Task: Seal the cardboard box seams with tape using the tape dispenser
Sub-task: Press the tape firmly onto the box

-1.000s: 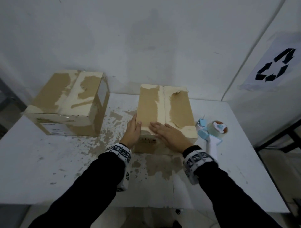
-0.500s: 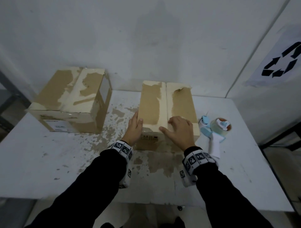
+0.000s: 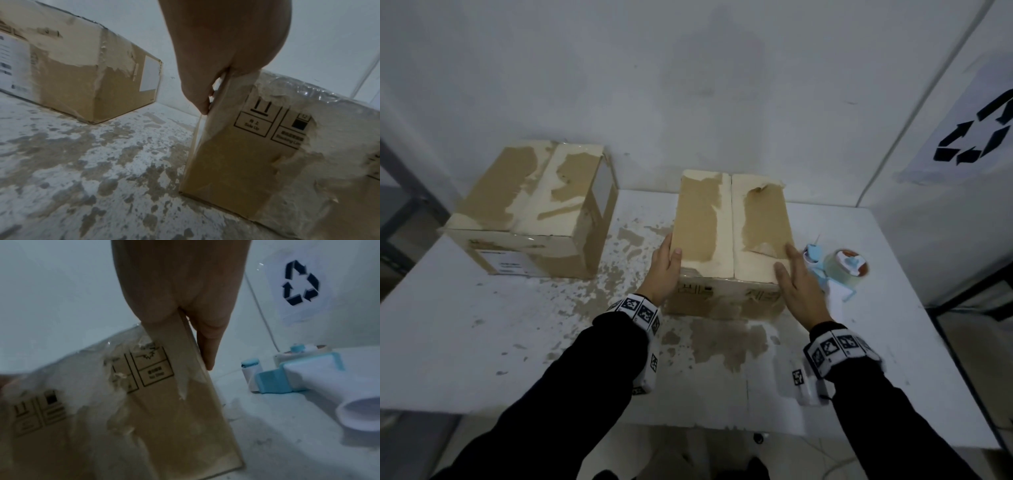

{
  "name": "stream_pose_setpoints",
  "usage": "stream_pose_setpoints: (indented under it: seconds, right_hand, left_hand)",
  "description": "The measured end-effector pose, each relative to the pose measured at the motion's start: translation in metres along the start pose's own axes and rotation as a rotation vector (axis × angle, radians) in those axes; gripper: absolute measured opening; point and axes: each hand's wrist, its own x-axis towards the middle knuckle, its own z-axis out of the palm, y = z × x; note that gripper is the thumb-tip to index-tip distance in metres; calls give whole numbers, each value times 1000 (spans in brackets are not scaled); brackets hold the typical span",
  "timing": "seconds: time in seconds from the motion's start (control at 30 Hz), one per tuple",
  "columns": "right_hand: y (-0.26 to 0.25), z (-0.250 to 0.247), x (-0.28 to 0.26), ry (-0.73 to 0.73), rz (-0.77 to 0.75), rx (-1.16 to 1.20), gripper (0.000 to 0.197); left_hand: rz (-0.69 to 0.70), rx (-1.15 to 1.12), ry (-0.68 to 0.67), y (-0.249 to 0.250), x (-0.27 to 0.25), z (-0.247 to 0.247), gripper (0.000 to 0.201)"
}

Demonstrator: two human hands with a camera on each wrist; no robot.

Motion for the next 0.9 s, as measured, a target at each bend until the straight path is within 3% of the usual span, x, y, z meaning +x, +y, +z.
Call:
stream_pose_setpoints:
  seconds: [0.07, 0.2, 0.33, 0.53, 0.73, 0.9]
  right_hand:
    - [-3, -4, 1, -21, 26, 29, 62]
    - [-1, -13, 3, -158, 52, 47, 102]
    - [-4, -4, 17, -177, -2, -12, 106]
    - [-33, 35, 50, -208, -50, -92, 104]
    - [-56, 42, 72, -189, -59, -224, 92]
    - [-60, 42, 83, -209, -52, -330, 89]
  left_hand:
    - [16, 13, -1, -2, 1, -1, 55]
    - [38, 75, 39, 3, -2, -3, 53]
    - [55, 137, 107, 7, -5, -14, 51]
    - [121, 371, 334, -4, 2, -57, 43]
    - [133, 644, 106, -21, 6, -82, 50]
    - [111, 698, 51, -17, 20, -85, 52]
